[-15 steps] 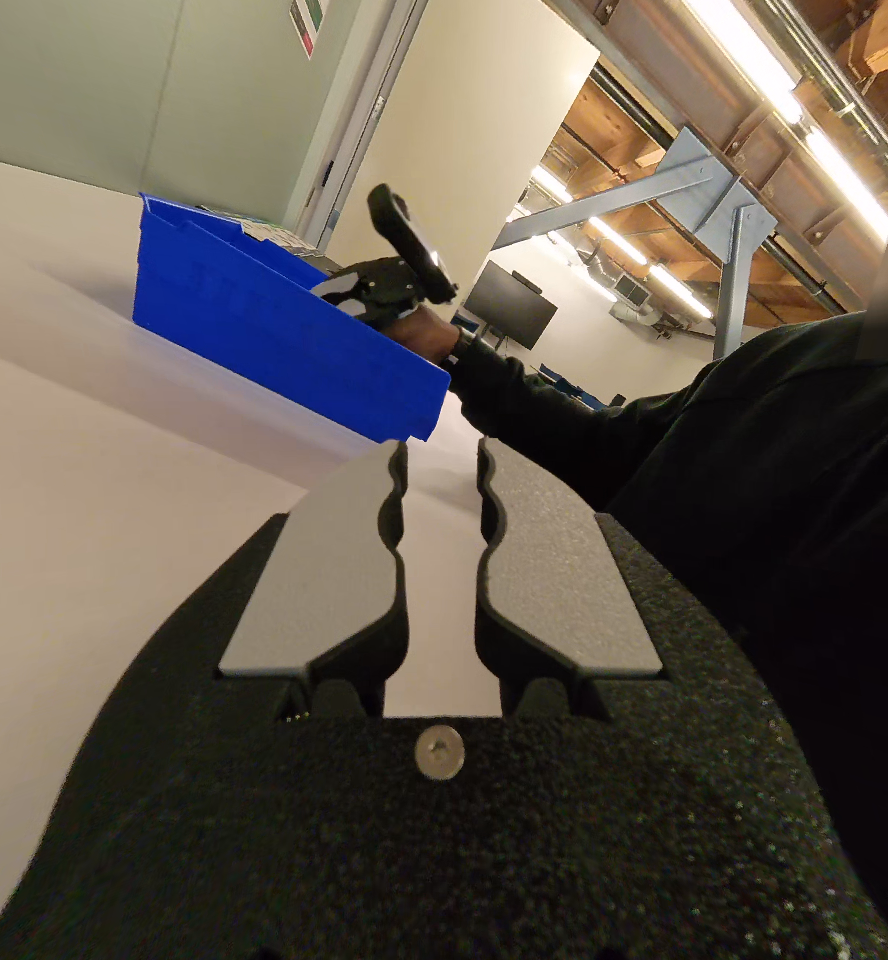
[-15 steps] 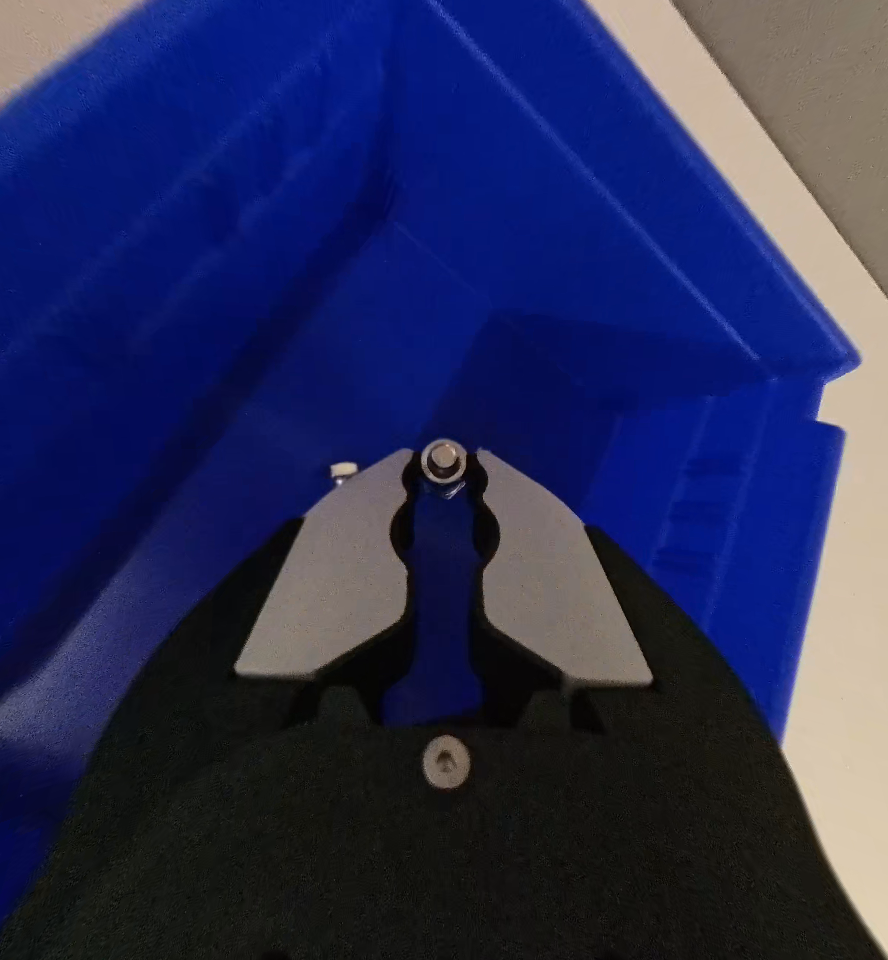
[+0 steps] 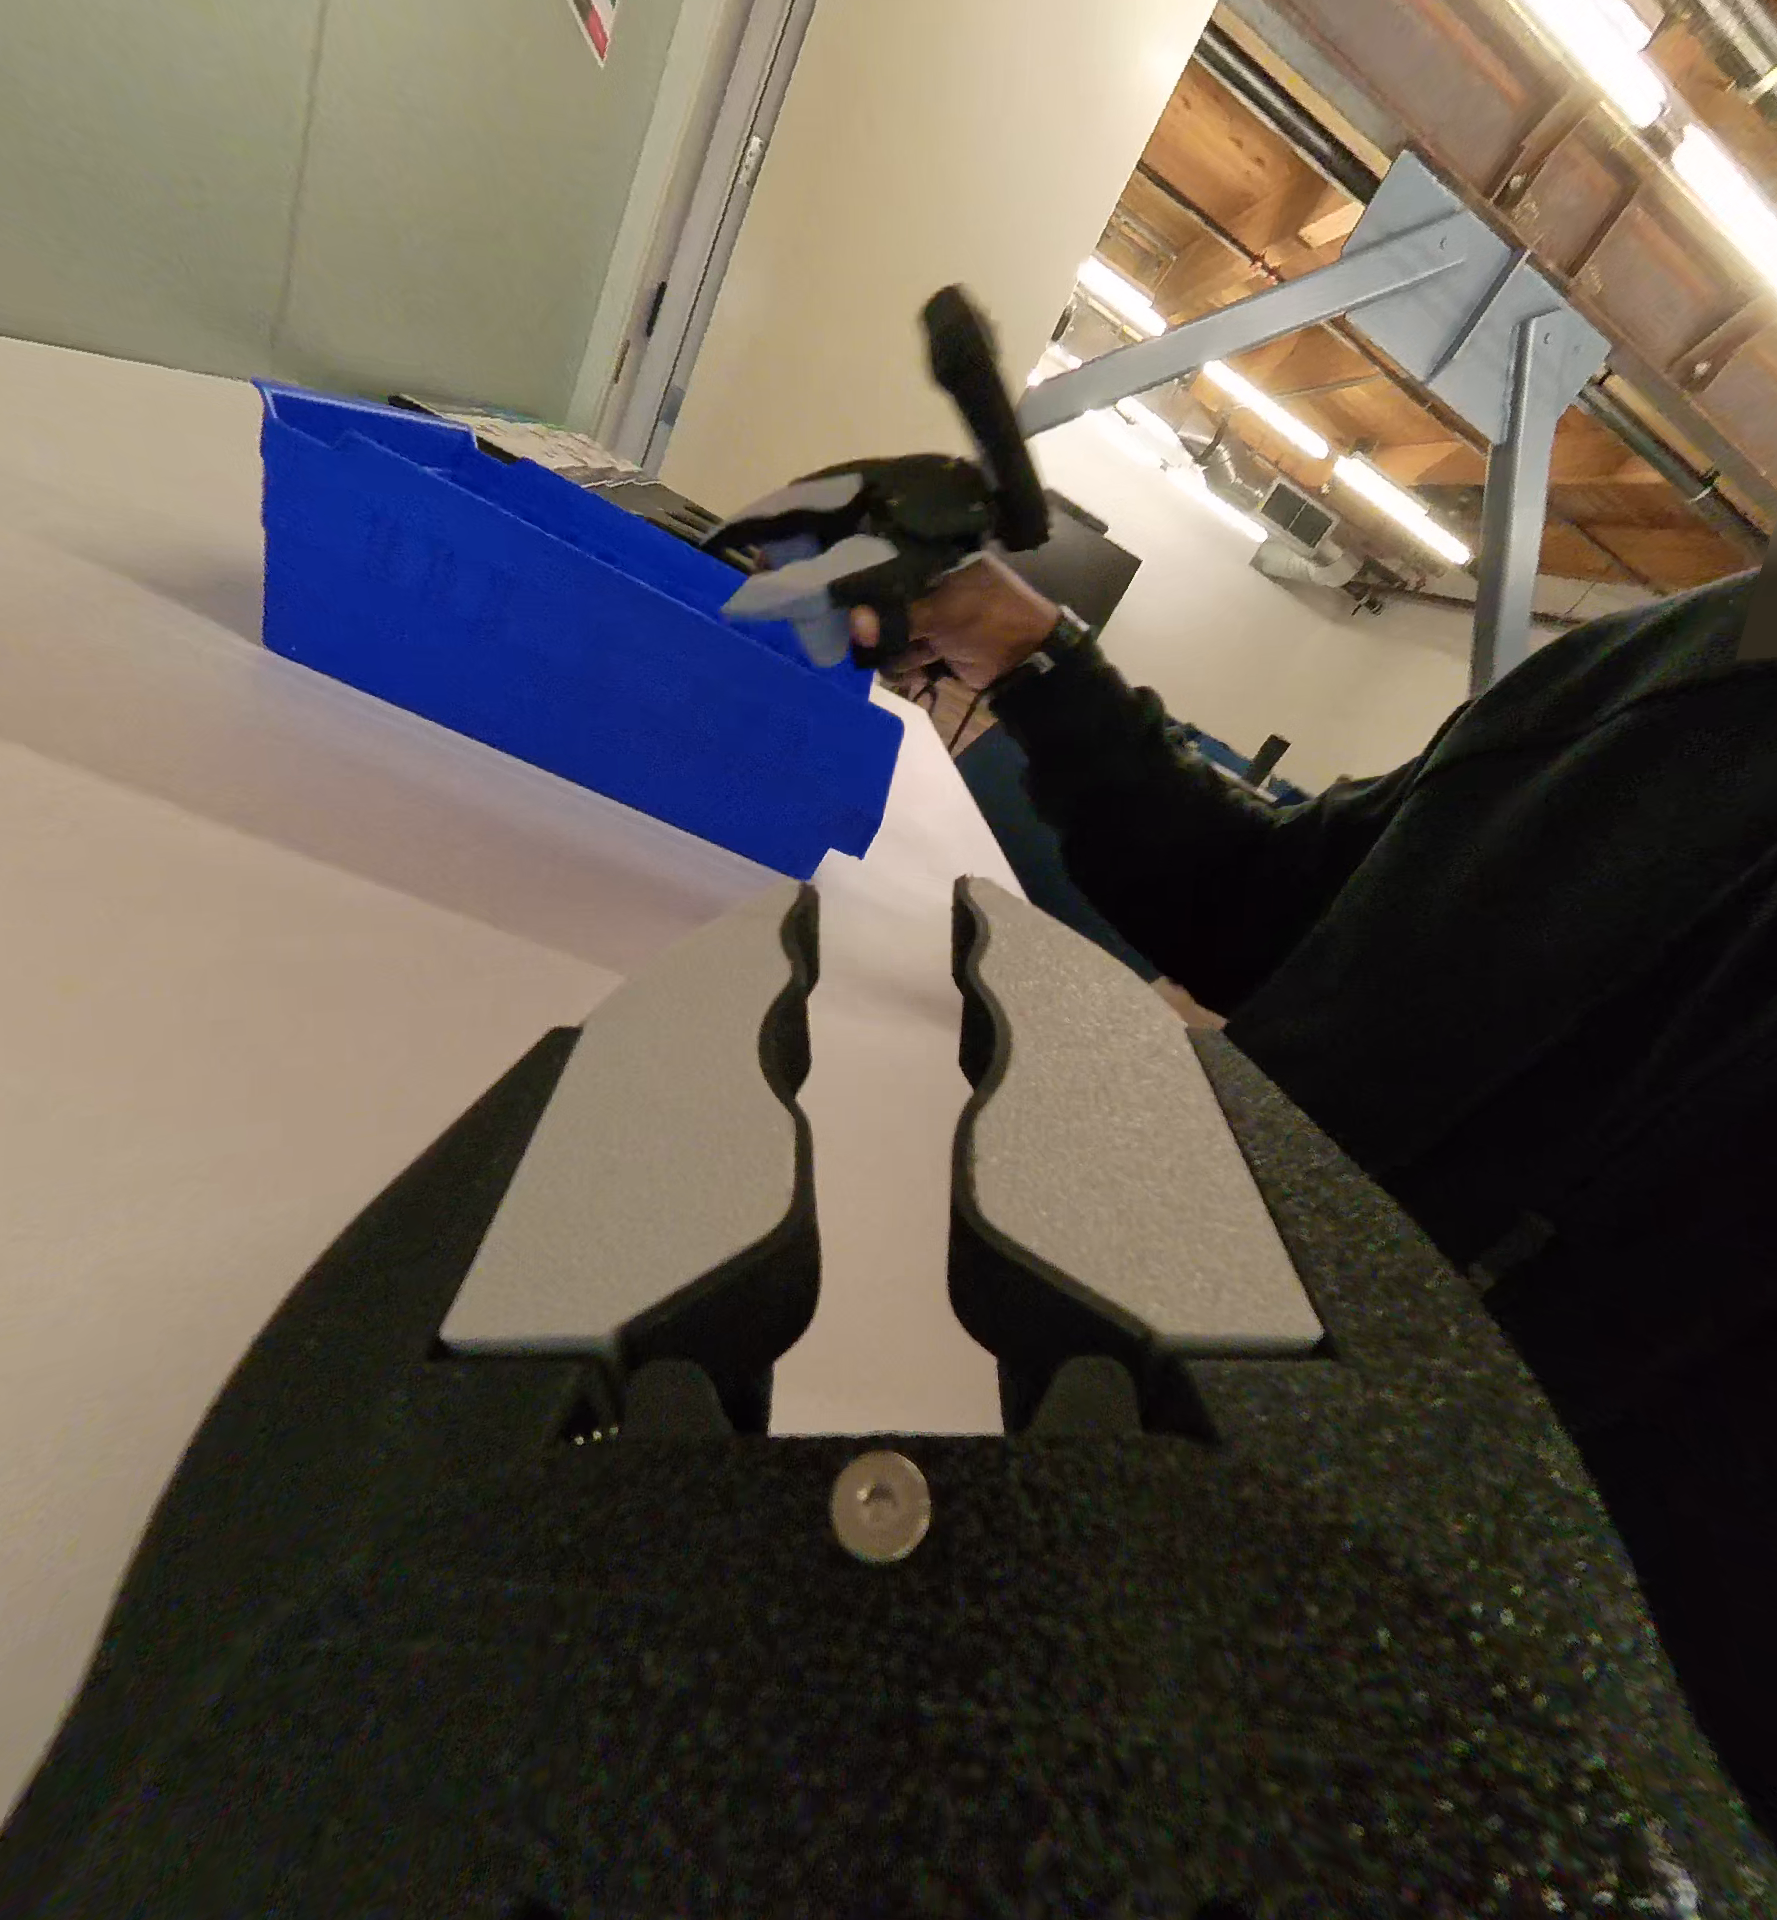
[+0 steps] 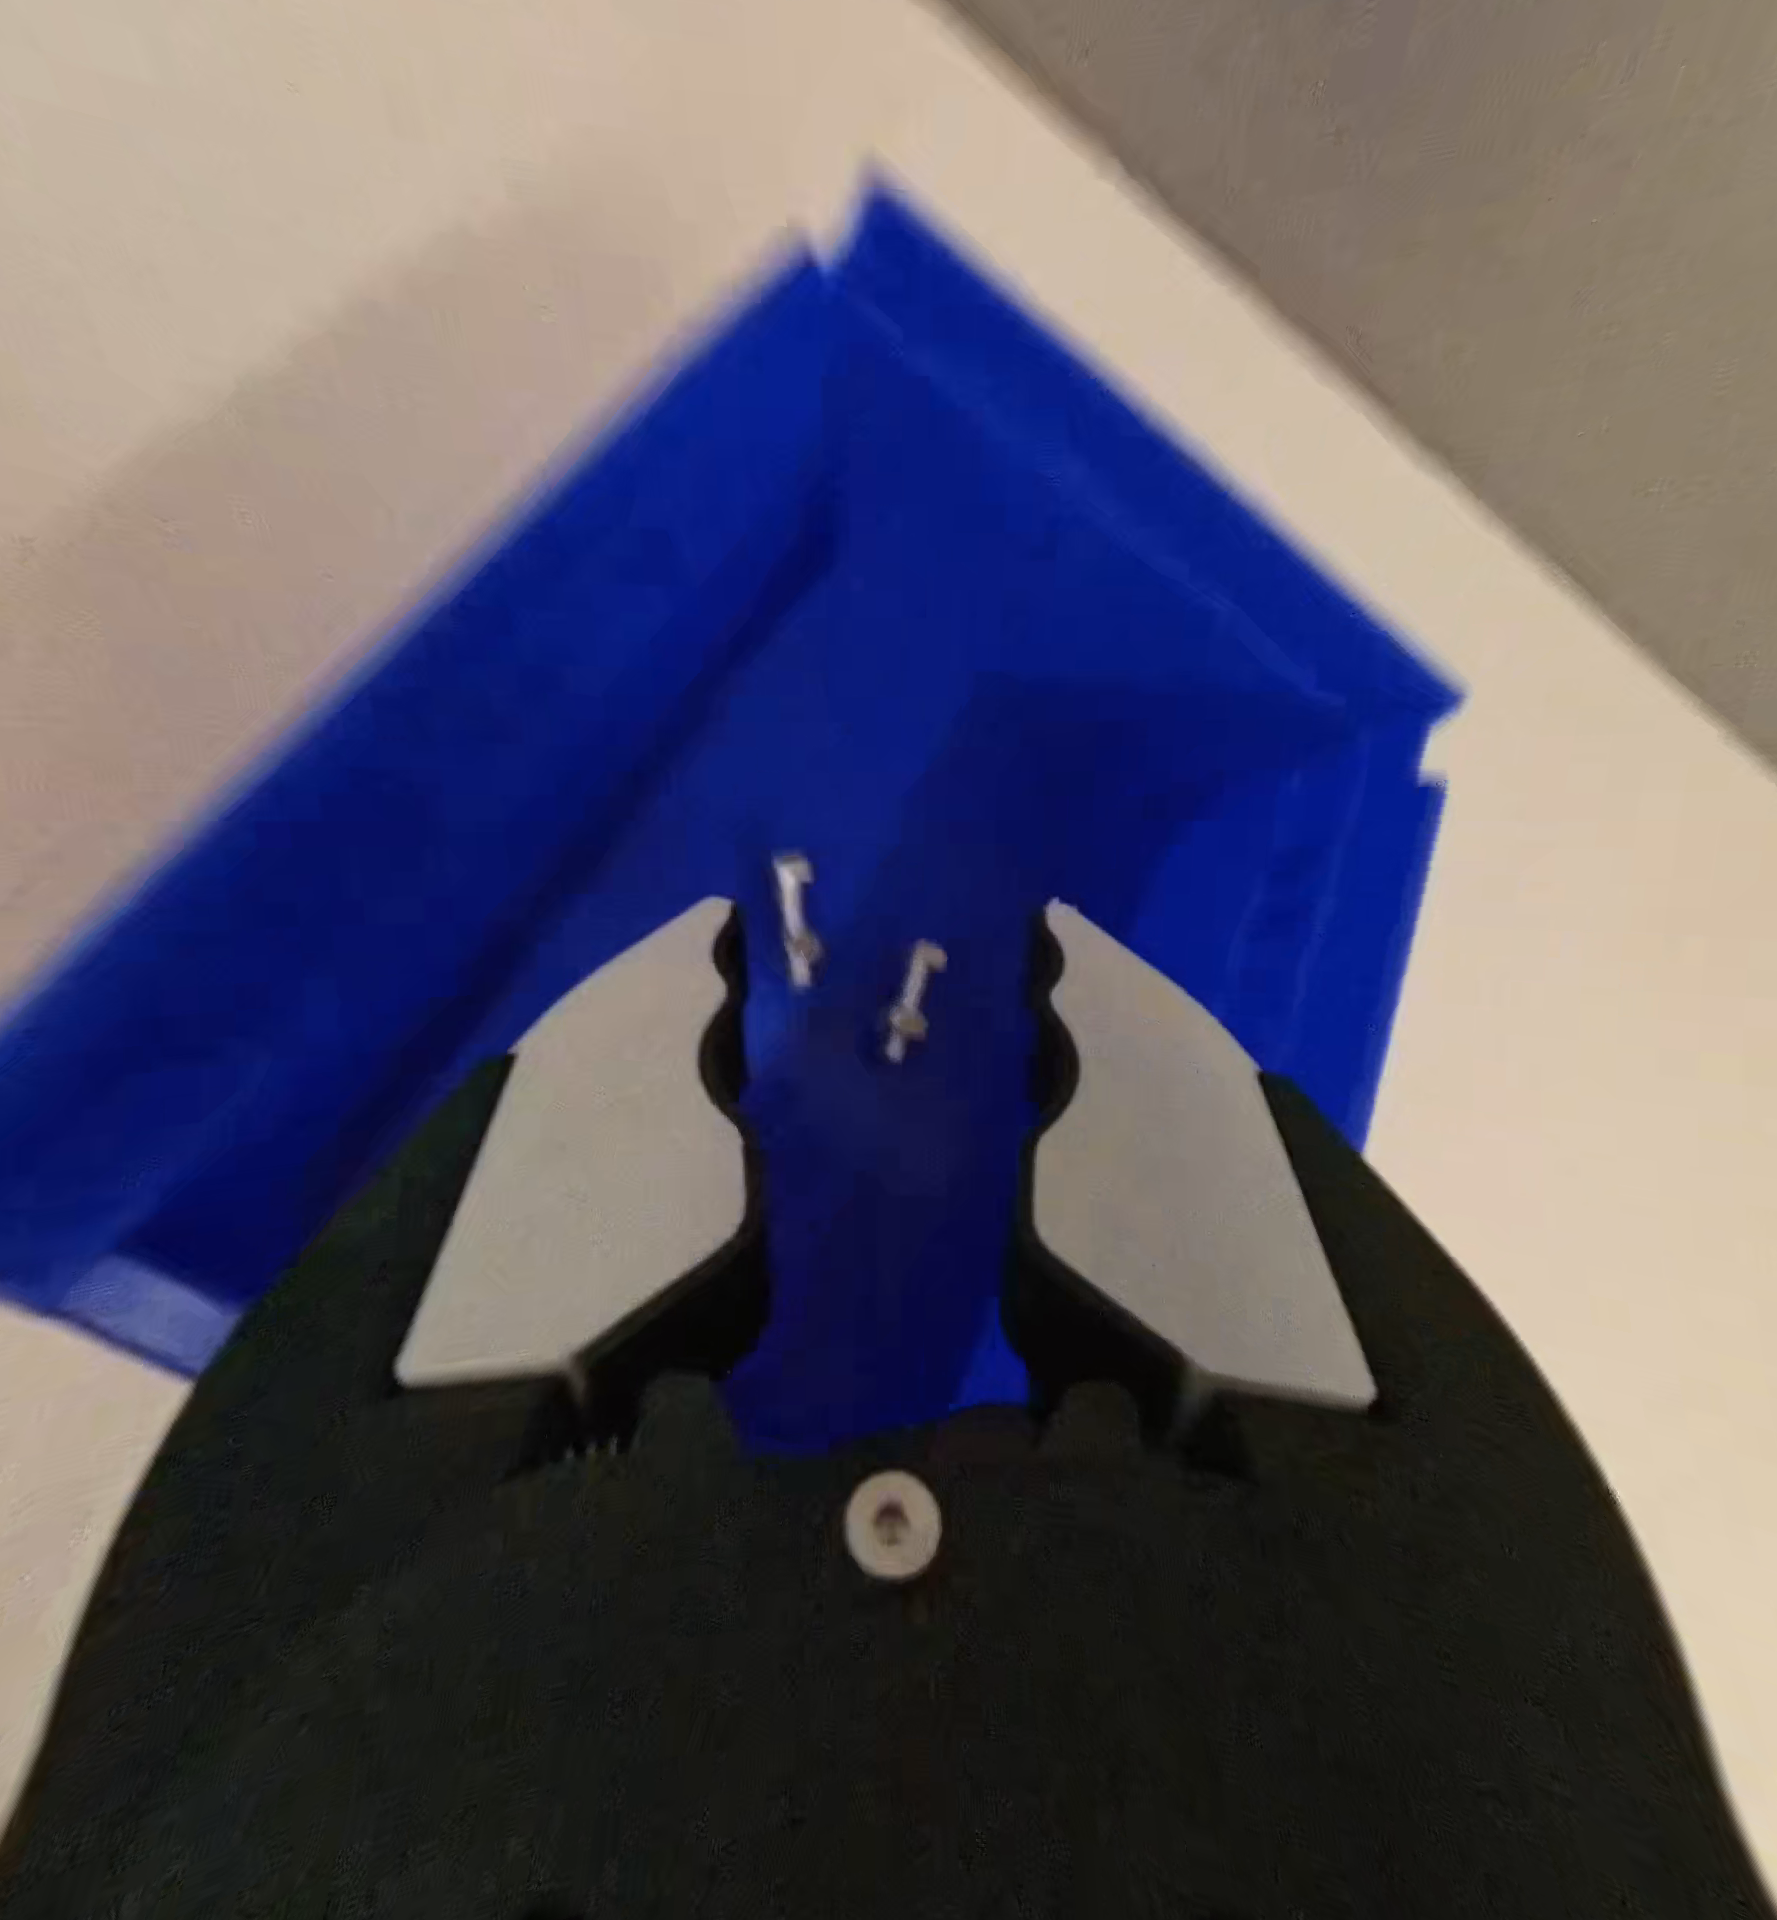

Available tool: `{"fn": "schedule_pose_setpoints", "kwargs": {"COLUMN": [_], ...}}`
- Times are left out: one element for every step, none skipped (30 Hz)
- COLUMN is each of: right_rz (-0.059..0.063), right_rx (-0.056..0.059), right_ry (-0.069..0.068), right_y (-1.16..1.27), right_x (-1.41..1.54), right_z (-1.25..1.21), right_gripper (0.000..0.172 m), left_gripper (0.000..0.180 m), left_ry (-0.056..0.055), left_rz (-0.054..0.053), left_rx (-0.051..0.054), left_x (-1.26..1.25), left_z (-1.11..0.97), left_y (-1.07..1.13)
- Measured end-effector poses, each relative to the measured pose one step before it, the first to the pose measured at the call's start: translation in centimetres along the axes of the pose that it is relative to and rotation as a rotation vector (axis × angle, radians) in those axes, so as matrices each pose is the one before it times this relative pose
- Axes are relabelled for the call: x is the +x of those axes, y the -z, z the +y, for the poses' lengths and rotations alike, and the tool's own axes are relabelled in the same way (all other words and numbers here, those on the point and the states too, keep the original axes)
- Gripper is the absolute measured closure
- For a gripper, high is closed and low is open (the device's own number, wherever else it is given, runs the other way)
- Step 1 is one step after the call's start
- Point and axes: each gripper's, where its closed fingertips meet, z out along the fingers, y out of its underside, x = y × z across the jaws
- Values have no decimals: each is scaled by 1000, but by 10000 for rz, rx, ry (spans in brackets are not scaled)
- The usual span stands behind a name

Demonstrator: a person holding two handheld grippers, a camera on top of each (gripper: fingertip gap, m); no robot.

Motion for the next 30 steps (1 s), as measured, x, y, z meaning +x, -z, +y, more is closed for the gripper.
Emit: {"fn": "schedule_pose_setpoints", "kwargs": {"right_rz": [-235,-335,-358,-309,-342,-336,-368,-394,-410,-400,-366,-402,-477,-509,-438,-404,-339,-232,-166,-141,-51,8,7,-2,27,46,9,-2,22,3], "right_rx": [1154,1232,1328,1273,1130,968,750,537,413,259,75,-95,-253,-379,-385,-273,-136,-70,-81,-120,-128,-124,-123,-103,-83,-70,-48,-35,-23,-14], "right_ry": [61,104,175,90,-10,-60,-130,-176,-167,-128,-93,-55,-21,2,23,29,-1,-30,-23,57,162,216,221,186,121,50,-12,-54,-47,-10], "right_y": [1368,1184,941,559,128,-251,-618,-900,-1103,-1257,-1364,-1427,-1438,-1426,-1350,-1191,-992,-835,-596,-406,-194,-37,63,122,111,89,37,7,-36,-48], "right_x": [-1102,-1460,-1698,-1697,-1745,-1747,-1731,-1715,-1655,-1556,-1365,-1274,-1257,-1203,-1005,-930,-810,-612,-501,-454,-335,-242,-200,-159,-74,4,-8,-7,68,39], "right_z": [-2352,-2659,-2870,-2809,-2531,-2107,-1565,-1007,-558,-75,409,828,1170,1417,1454,1280,1066,930,834,754,654,535,462,387,318,293,234,175,100,32], "right_gripper": [119,116,116,116,115,114,115,116,116,118,122,124,126,127,127,126,127,128,129,130,130,131,132,133,134,135,135,136,136,136], "left_gripper": [157,157,157,156,154,152,151,151,151,151,151,151,151,151,149,147,145,145,144,145,146,148,149,150,152,152,153,154,154,154], "left_ry": [-300,-407,-520,-619,-665,-693,-711,-693,-650,-570,-469,-359,-297,-220,-160,-236,-358,-399,-392,-231,-208,-482,-635,-471,-135,113,90,3,32,110], "left_rz": [-134,-178,-253,-294,-379,-552,-672,-775,-836,-881,-931,-929,-785,-597,-306,-58,-24,-106,-43,154,399,513,658,911,868,734,609,393,354,395], "left_rx": [-70,-48,-13,18,73,182,288,311,247,55,-214,-454,-523,-609,-797,-885,-945,-984,-1003,-1021,-1060,-953,-890,-996,-932,-822,-782,-708,-650,-596], "left_x": [207,322,394,473,461,289,140,-79,-337,-693,-1152,-1575,-1775,-1885,-1790,-1607,-1648,-1810,-1738,-1377,-848,-341,193,737,762,587,417,184,156,239], "left_z": [-66,-188,-330,-474,-619,-857,-1076,-1215,-1255,-1106,-839,-528,-348,-72,347,722,1147,1507,1821,2075,2108,1911,1813,1836,1506,1140,942,793,693,533], "left_y": [-116,-101,-75,-1,125,308,532,778,1003,1223,1386,1535,1624,1591,1451,1250,1057,838,571,273,28,-188,-337,-468,-634,-731,-749,-713,-675,-652]}}
